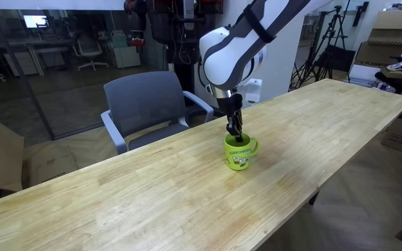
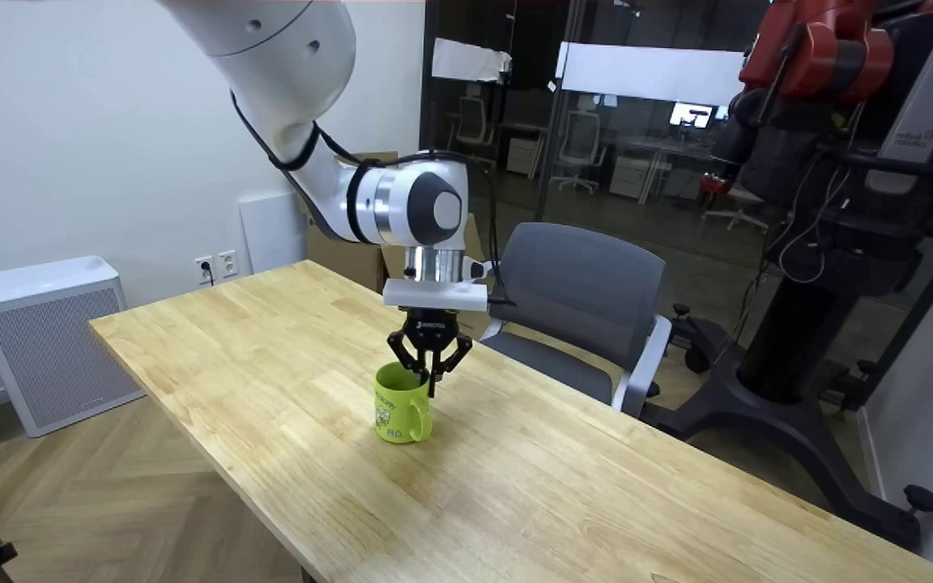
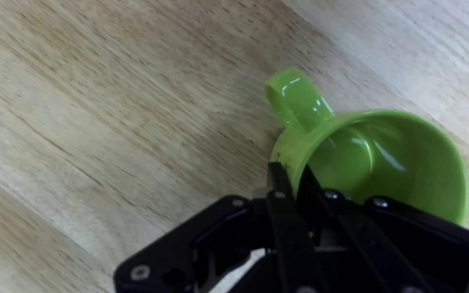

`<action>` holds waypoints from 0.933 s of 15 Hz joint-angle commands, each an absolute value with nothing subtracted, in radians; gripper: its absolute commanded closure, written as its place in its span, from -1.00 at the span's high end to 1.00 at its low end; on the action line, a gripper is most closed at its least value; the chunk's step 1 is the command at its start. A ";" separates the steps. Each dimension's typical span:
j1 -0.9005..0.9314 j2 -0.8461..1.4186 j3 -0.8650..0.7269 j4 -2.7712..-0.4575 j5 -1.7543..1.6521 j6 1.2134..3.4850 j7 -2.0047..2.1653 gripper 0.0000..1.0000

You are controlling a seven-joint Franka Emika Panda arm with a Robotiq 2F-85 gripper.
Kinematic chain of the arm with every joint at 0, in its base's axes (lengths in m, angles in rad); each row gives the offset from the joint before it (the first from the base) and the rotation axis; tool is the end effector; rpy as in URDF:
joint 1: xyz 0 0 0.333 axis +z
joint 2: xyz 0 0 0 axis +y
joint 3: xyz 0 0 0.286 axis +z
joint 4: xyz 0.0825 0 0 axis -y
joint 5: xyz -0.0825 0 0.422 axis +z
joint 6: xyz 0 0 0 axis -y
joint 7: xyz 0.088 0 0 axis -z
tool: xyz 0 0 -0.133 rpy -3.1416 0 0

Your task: Slide the mug backwards

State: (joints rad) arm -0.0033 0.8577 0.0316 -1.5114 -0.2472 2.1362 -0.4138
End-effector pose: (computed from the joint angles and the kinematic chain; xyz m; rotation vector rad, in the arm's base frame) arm 0.6804 0.0023 0.0646 2.8668 0.8728 -0.3891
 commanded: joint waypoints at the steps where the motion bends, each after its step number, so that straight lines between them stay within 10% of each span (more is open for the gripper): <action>1: -0.019 0.785 0.031 -1.619 -0.220 2.201 -0.347 -0.95; 14: -0.096 0.531 -0.097 -2.101 -0.044 2.479 -0.029 -0.95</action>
State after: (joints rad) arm -0.0925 0.6237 -0.0610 -1.9648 -0.0594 2.4095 -0.1254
